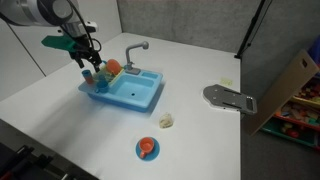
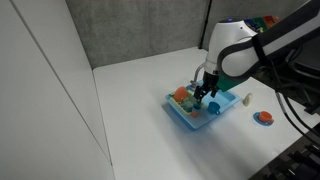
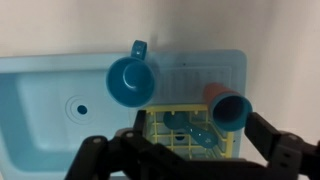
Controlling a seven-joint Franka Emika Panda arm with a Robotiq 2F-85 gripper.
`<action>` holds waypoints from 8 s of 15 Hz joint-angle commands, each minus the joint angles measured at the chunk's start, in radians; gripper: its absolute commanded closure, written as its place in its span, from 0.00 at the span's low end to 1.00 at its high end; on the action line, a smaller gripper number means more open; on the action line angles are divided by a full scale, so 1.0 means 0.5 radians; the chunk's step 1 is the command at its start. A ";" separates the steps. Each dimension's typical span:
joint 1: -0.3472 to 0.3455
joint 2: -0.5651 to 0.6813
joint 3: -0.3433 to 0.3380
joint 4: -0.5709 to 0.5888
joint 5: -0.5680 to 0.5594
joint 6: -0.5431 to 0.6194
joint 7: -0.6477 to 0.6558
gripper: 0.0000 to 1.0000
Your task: Pick up the stacked cups and put them on the table next to the detergent
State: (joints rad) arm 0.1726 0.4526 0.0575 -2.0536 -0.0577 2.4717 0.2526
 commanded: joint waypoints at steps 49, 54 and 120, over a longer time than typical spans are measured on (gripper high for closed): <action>0.216 0.126 -0.137 0.140 -0.128 -0.053 0.154 0.96; 0.257 0.095 -0.168 0.133 -0.221 -0.084 0.240 0.95; -0.645 -0.131 -0.556 -0.100 0.214 -0.302 0.227 0.97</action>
State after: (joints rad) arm -0.1518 0.3696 -0.2122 -2.1174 0.0518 2.3175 0.3585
